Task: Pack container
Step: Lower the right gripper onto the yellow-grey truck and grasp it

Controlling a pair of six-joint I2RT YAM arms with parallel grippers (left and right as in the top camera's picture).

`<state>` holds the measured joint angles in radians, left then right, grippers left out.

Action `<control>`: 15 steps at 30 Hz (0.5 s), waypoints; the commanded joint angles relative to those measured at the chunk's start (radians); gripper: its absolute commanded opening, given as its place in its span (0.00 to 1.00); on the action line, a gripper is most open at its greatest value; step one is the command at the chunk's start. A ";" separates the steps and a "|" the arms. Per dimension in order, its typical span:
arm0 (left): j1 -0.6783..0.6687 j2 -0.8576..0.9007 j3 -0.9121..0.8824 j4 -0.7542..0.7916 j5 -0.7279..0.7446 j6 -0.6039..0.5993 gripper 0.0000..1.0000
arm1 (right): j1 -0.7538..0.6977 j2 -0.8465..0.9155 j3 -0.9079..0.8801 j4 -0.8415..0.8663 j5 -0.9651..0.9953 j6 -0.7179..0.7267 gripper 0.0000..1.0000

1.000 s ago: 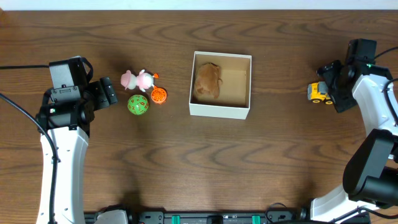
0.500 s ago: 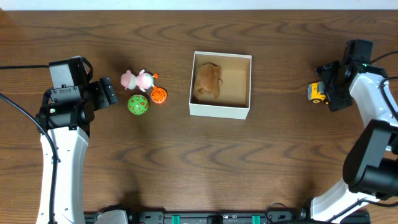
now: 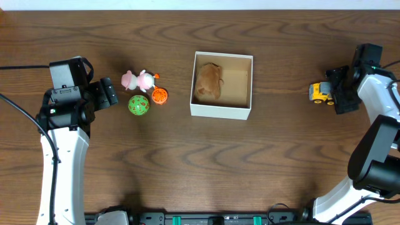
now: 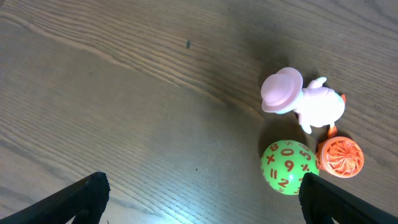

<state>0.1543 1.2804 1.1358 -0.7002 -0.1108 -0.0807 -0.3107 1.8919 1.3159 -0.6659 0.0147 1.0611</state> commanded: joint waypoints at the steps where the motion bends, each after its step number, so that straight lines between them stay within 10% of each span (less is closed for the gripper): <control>1: 0.003 0.001 0.020 -0.002 -0.001 0.005 0.98 | -0.007 0.013 -0.003 -0.002 0.008 -0.005 0.88; 15: 0.003 0.001 0.020 -0.002 -0.001 0.005 0.98 | -0.002 0.091 -0.003 -0.014 -0.005 -0.023 0.78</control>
<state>0.1543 1.2804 1.1358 -0.6998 -0.1108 -0.0807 -0.3122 1.9705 1.3159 -0.6746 0.0135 1.0454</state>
